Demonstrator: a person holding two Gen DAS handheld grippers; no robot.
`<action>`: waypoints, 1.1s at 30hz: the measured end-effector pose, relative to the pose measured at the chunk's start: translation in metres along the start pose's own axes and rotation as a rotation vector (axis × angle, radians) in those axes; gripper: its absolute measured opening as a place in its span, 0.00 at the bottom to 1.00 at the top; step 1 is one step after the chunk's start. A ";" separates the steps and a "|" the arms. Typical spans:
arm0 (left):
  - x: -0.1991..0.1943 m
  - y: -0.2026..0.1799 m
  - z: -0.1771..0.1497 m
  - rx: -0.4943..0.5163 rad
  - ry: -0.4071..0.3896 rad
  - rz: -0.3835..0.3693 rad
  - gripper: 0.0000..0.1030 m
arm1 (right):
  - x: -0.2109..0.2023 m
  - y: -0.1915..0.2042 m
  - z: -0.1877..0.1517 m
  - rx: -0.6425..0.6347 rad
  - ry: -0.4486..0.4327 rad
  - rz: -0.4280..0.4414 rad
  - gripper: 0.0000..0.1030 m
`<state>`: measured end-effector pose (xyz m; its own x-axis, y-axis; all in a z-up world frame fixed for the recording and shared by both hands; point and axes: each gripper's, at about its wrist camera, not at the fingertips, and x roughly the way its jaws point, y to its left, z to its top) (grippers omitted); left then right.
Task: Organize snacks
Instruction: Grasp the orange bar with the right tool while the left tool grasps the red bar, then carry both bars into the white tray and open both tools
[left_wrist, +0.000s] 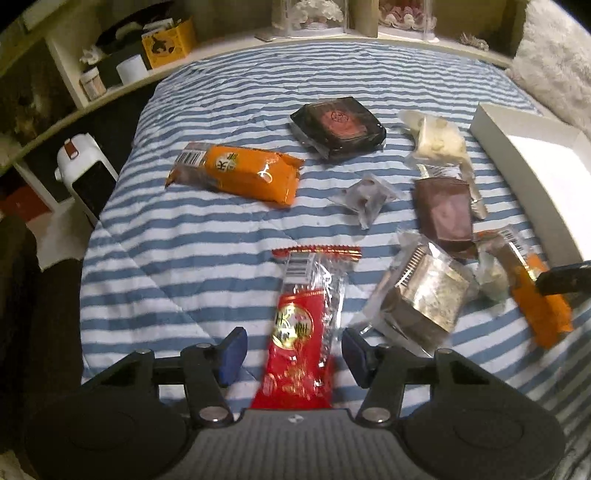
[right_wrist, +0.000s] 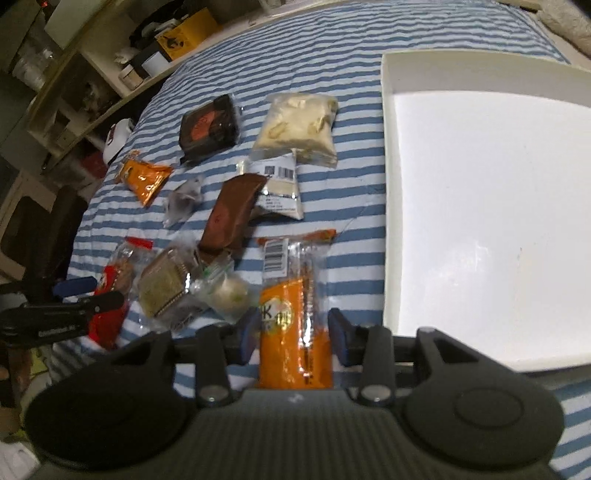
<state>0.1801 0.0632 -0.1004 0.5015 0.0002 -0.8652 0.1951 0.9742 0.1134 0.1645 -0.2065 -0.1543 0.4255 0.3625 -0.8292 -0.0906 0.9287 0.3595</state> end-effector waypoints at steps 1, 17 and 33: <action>0.003 -0.002 0.001 0.009 0.004 0.010 0.56 | 0.000 0.001 -0.002 -0.010 -0.003 -0.008 0.47; 0.001 -0.012 0.006 -0.046 -0.004 0.044 0.38 | -0.005 0.012 -0.008 -0.152 -0.044 -0.044 0.39; -0.072 -0.049 0.014 -0.167 -0.172 0.009 0.38 | -0.084 0.016 0.012 -0.230 -0.246 0.013 0.39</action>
<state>0.1462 0.0123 -0.0367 0.6416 -0.0158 -0.7669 0.0551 0.9982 0.0256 0.1380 -0.2235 -0.0739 0.6249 0.3708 -0.6870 -0.2866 0.9275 0.2399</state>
